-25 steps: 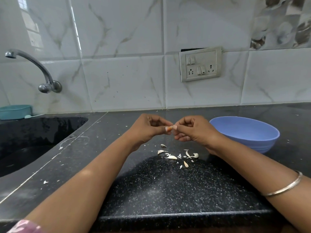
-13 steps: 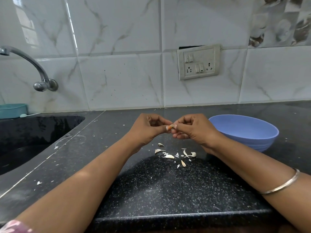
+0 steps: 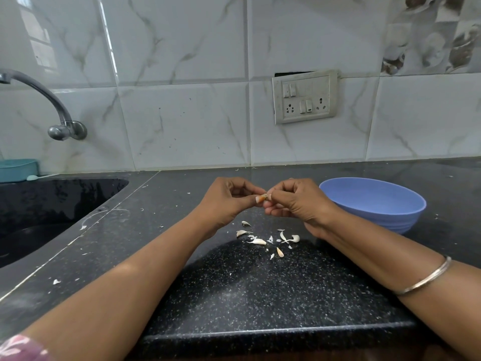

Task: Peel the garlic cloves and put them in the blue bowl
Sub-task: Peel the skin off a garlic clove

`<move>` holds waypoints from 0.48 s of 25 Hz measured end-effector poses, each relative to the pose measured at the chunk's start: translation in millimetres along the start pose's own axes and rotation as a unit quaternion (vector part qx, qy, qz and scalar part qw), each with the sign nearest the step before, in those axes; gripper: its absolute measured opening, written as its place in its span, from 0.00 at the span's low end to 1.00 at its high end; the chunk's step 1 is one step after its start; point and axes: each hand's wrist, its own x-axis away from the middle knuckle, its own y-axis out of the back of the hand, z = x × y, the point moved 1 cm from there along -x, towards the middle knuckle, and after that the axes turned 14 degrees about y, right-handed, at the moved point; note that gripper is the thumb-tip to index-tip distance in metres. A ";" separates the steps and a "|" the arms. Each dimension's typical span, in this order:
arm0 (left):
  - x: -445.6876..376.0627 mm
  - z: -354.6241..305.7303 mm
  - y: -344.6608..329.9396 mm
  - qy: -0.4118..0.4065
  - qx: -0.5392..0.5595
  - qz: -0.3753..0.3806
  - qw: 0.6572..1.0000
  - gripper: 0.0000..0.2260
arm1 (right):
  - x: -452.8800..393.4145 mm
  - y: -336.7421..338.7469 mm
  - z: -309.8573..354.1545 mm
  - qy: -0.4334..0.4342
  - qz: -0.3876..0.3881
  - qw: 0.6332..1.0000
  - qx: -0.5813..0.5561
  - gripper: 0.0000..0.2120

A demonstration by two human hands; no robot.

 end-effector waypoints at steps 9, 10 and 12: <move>-2.4 0.8 -1.5 -0.009 0.026 -0.041 0.999 0.05 | -0.4 -4.5 -1.1 0.002 -0.025 1.000 -0.012 0.04; -2.1 0.5 -2.6 -0.010 0.024 -0.043 0.999 0.05 | -0.7 -4.3 -1.3 0.003 -0.025 1.000 -0.008 0.04; -2.5 0.5 -3.4 -0.008 0.024 -0.043 0.999 0.05 | -1.2 -3.5 -1.8 0.004 -0.021 1.000 0.000 0.04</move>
